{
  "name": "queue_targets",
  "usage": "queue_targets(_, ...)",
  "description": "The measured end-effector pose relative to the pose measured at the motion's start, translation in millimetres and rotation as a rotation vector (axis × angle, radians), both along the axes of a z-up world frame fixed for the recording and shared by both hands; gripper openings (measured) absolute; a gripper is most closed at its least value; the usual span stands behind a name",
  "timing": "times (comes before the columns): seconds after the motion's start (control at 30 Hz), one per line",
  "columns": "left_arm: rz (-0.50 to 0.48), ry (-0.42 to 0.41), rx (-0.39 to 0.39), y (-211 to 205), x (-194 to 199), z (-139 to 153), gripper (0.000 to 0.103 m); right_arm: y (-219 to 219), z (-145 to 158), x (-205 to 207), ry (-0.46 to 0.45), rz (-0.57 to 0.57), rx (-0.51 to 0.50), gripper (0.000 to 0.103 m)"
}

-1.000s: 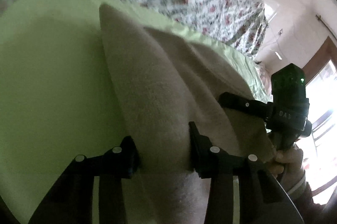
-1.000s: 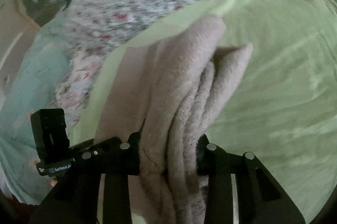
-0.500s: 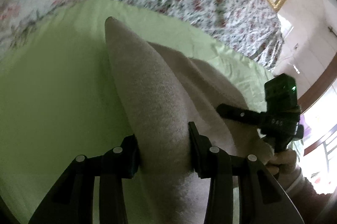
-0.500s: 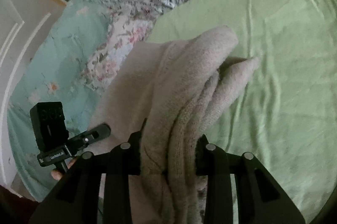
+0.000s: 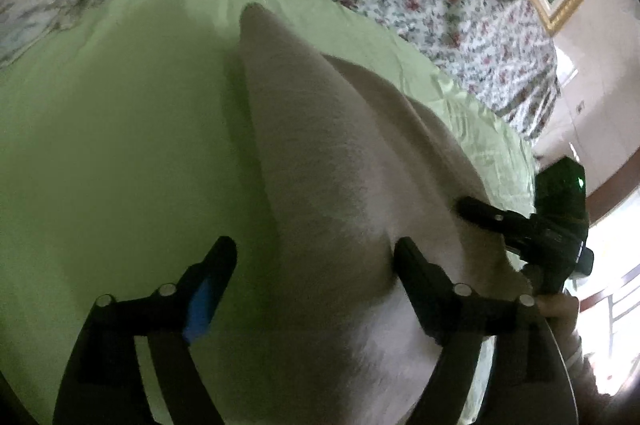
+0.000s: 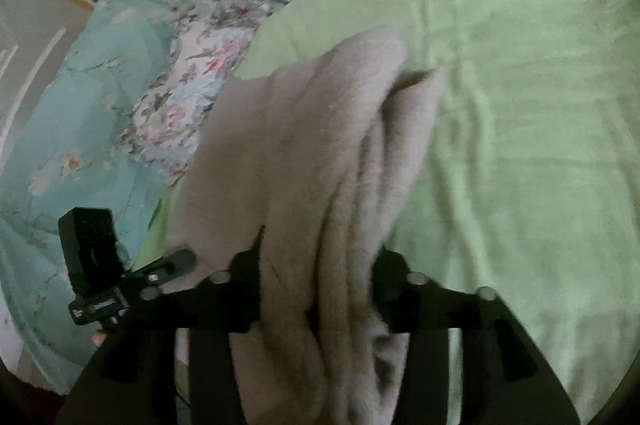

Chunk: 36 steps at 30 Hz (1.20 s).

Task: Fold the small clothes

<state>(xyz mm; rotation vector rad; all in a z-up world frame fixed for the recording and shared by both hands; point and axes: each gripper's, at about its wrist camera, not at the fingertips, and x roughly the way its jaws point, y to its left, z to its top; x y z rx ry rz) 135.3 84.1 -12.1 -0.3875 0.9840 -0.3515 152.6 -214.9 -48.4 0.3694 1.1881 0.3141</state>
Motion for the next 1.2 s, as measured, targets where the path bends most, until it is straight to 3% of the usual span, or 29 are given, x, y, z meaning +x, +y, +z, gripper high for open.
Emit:
queue_targets(0.03, 0.011, -0.004, -0.003, 3.9, -2.2, 1.9, 0.082, -3.3, 8.2, -2.7, -0.016, -0.02, -0.04, 0.062)
queue_targets(0.2, 0.108, -0.016, -0.015, 22.7, -3.0, 9.7, 0.082, 2.3, 50.1, 1.6, -0.151, -0.033, -0.134, 0.062)
queue_targets(0.27, 0.126, -0.008, 0.014, 20.2, -0.1, 10.7, 0.082, 12.7, 49.6, 15.3, -0.143, -0.006, -0.151, 0.056)
queue_targets(0.3, 0.126, -0.003, 0.031, 17.6, 0.9, 10.8, 0.082, 17.8, 44.6, 22.4, -0.126, 0.0, -0.166, 0.047)
queue_targets(0.33, 0.126, -0.002, 0.048, 15.1, 1.9, 11.6, 0.081, 21.8, 36.0, 29.4, -0.085, 0.002, -0.181, 0.028)
queue_targets(0.37, 0.123, -0.006, 0.066, 12.3, 1.6, 13.0, 0.081, 24.6, 29.4, 33.8, -0.053, -0.006, -0.197, 0.02)
queue_targets(0.4, 0.112, -0.014, 0.089, 8.2, 0.7, 15.2, 0.08, 26.3, 28.3, 34.6, -0.045, -0.007, -0.194, 0.016)
queue_targets(0.5, 0.082, -0.027, 0.151, 0.7, -2.2, 15.9, 0.079, 34.3, 57.6, 17.4, -0.151, 0.03, -0.144, 0.008)
queue_targets(0.6, 0.055, -0.007, 0.155, -4.6, -3.1, 8.8, 0.079, 26.5, 70.9, -3.6, -0.187, 0.009, -0.186, 0.008)
queue_targets(0.67, 0.039, 0.004, 0.143, -9.2, -3.2, 2.6, 0.079, 10.1, 52.5, -5.3, -0.137, -0.033, -0.237, 0.008)
queue_targets(0.73, 0.035, 0.001, 0.153, -14.8, -3.1, -1.1, 0.079, -2.9, 29.4, -0.7, -0.085, -0.066, -0.219, 0.008)
queue_targets(0.87, 0.035, 0.015, 0.156, -15.9, -4.9, -1.2, 0.08, -6.5, 13.0, 5.0, -0.07, -0.082, -0.23, 0.012)
queue_targets(1.03, 0.025, -0.07, 0.147, -10.8, -28.4, 30.6, 0.072, 2.1, 52.2, -13.3, -0.141, -0.108, -0.239, 0.014)
queue_targets(1.2, -0.133, -0.207, -0.028, -30.7, -54.0, 57.9, 0.064, 23.7, 79.5, -47.3, -0.203, -0.08, -0.081, 0.014)
